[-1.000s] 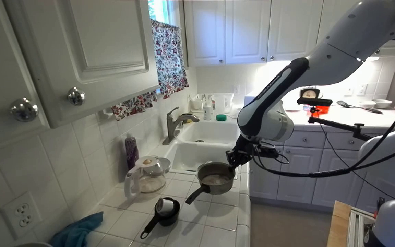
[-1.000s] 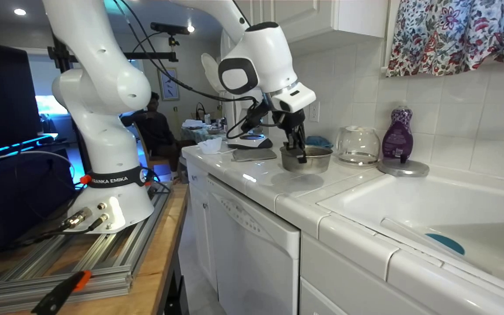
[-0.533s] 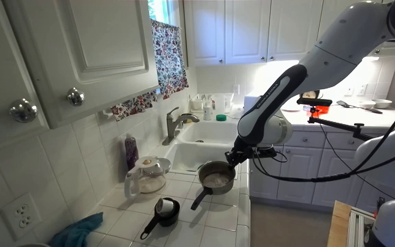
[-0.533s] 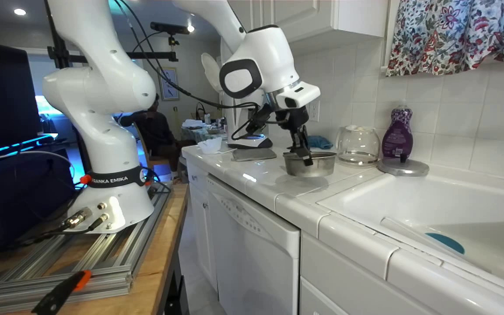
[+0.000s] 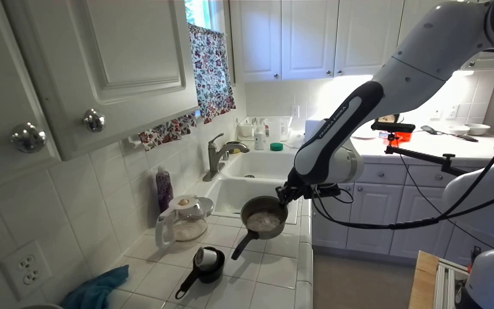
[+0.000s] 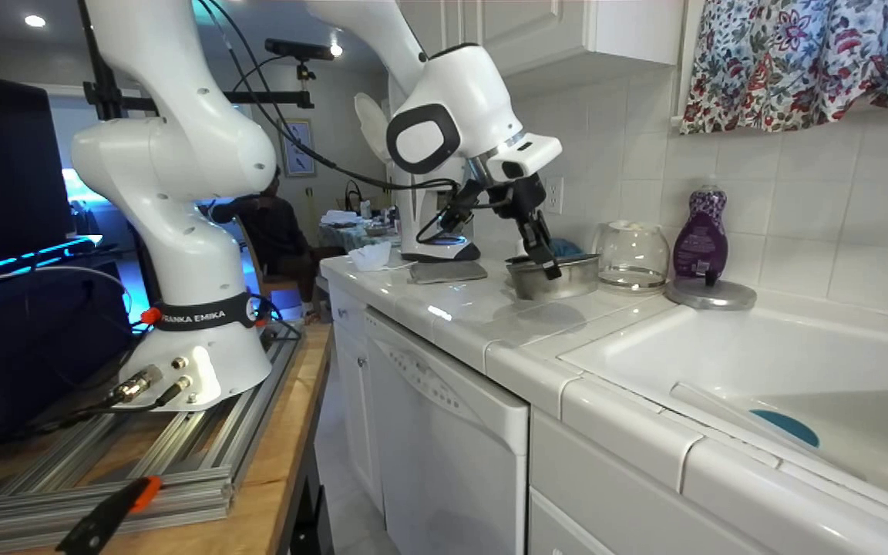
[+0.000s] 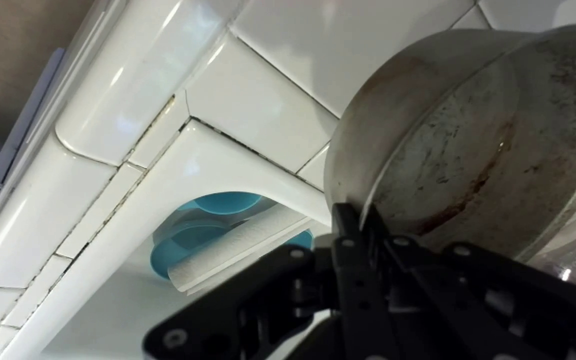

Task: Bring the pan closer to the sink, then place a lid on it

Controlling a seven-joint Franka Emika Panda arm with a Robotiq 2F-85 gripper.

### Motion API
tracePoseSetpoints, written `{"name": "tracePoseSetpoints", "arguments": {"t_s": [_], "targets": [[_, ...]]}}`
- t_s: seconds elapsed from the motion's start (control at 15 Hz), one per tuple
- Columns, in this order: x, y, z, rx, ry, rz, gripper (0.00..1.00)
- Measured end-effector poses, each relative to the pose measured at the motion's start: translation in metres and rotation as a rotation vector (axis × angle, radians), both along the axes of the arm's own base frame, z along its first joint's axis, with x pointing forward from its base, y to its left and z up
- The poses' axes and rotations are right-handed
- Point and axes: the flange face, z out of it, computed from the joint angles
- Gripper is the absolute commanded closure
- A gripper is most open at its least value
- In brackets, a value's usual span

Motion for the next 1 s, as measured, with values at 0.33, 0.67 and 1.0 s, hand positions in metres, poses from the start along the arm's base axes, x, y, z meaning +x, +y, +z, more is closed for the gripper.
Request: {"name": "tracePoseSetpoints", "arguments": {"t_s": [0.33, 0.67, 1.0], "targets": [[-0.001, -0.008, -0.001, 0.024, 0.003, -0.050, 0.99], [-0.001, -0.013, -0.002, 0.087, 0.008, -0.155, 0.99], [0.003, -0.006, -0.003, 0.165, 0.029, -0.272, 0.99]]}}
